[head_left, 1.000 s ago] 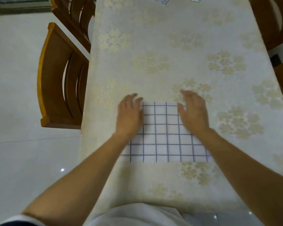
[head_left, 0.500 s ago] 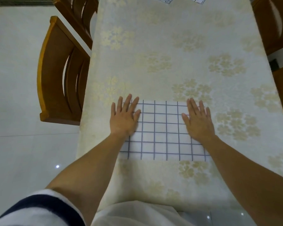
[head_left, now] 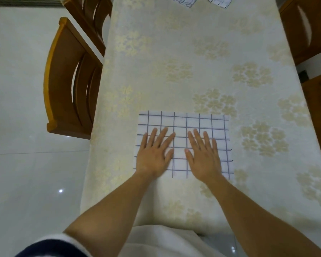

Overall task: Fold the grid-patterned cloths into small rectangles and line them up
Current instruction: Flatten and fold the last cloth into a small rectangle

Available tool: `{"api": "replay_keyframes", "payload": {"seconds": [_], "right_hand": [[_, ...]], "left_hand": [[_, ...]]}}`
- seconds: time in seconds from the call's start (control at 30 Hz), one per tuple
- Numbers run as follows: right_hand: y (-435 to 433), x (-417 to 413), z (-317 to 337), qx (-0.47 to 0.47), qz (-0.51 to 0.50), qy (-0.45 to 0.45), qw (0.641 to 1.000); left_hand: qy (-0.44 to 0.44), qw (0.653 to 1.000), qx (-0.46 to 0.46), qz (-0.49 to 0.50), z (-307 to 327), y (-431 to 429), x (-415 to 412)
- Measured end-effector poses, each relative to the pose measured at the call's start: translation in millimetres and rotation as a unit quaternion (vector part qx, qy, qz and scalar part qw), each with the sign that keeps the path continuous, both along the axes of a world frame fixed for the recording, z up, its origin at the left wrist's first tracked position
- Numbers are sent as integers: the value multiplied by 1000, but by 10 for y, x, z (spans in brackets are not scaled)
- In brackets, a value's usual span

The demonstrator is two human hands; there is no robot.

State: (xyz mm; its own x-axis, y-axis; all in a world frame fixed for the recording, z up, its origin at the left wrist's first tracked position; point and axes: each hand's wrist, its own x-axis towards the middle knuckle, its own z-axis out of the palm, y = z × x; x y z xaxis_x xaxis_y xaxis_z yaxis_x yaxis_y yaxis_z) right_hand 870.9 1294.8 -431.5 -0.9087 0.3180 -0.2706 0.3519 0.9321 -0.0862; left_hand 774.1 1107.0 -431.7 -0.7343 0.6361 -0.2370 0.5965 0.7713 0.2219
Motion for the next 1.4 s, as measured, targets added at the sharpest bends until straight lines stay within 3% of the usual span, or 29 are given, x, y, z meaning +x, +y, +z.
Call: {"api": "replay_keyframes", "payload": {"seconds": [0.17,0.3,0.4,0.5,0.57,0.67,0.87,1.0,1.1,1.17,1.23,1.33,1.4], "right_hand": [[630,326,53,7,-92,-14,996],[856,414,130,19,-108,-40,993],[657,148,245,32,-103,46,993],[213,-349,191,-40,-40,90,994],[-21,-633,112,-78,0,70,994],[53,-677,1,-31,45,23,998],[983,-331,38,11,-39,-28,999],[1306,-409,192,15,-58,-24,998],[1321,-642,294,-17,-20,16,1000],[1307,-822,326,-31,-5,19,999],[1296,-967,405,-45,-39,-12,998],[1416,-1015,465,-42,-90,-130,986],[1524,-936,523,-120,-178,-135,967]], "left_hand": [[-3,999,-27,45,66,-342,-303],[-11,998,-18,55,103,-429,-387],[37,997,22,63,202,-264,-341],[19,997,78,-12,238,244,-261],[-30,996,79,-12,207,553,-283],[-30,999,32,19,48,587,-411],[-20,997,-18,71,49,183,-741],[9,999,-35,36,149,112,-842],[-11,995,46,-85,312,305,-778],[-46,986,48,-154,345,480,-653],[-89,987,14,-132,307,563,-587],[-139,985,-31,-97,218,569,-615],[-132,984,-56,-103,209,582,-632]]}}
